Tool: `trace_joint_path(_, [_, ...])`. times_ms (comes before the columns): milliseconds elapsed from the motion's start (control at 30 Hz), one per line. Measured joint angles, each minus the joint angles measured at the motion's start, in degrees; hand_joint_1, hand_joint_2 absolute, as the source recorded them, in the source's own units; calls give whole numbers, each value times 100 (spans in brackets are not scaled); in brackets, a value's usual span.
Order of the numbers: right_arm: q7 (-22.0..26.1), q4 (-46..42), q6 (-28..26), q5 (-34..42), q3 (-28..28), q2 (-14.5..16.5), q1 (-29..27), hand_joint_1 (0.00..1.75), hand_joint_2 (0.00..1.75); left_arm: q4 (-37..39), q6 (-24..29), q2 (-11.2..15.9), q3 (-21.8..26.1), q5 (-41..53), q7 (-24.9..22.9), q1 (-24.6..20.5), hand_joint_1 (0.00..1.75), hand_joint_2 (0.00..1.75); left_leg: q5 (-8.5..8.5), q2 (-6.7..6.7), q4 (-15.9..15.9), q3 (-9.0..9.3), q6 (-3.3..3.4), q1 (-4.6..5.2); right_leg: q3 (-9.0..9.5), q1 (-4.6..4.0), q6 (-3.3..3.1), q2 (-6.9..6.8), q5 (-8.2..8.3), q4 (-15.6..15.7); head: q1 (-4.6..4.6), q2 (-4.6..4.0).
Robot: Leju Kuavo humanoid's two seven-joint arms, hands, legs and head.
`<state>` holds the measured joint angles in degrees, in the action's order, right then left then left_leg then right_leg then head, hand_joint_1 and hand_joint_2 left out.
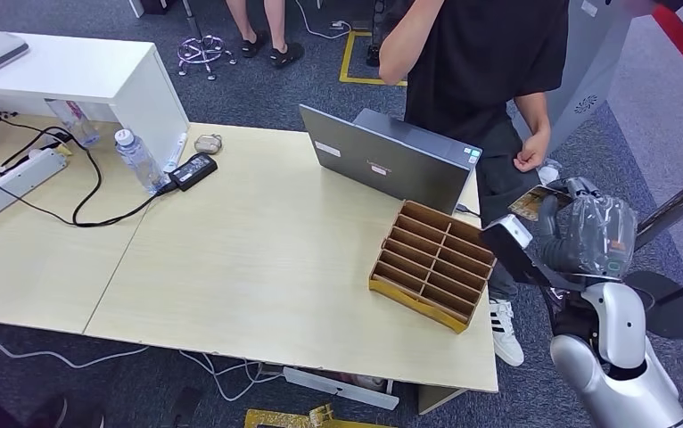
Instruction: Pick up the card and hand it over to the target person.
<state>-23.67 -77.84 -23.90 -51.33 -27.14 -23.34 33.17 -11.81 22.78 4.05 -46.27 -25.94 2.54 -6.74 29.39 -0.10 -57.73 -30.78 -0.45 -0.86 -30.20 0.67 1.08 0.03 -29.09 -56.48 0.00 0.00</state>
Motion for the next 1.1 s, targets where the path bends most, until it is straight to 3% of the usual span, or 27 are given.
trace_joint_path(433, [254,2086,-380,67,-220,164,696,174,175,-5,-137,21,-195,104,49,-21,0,0,-4,2,7,10,0,-4,15,-4,2,1,8,14,0,0])
trace_joint_path(733, [381,2541,-647,334,-203,361,707,175,175,-1,-192,44,-280,151,44,-32,0,0,1,5,4,4,-4,-4,9,-4,1,5,3,8,0,0])
trace_joint_path(1100, [411,2805,-1490,289,56,261,406,174,175,-5,-244,51,-354,173,43,-41,0,0,0,-13,3,1,-3,-5,13,-5,2,-14,0,11,0,0])
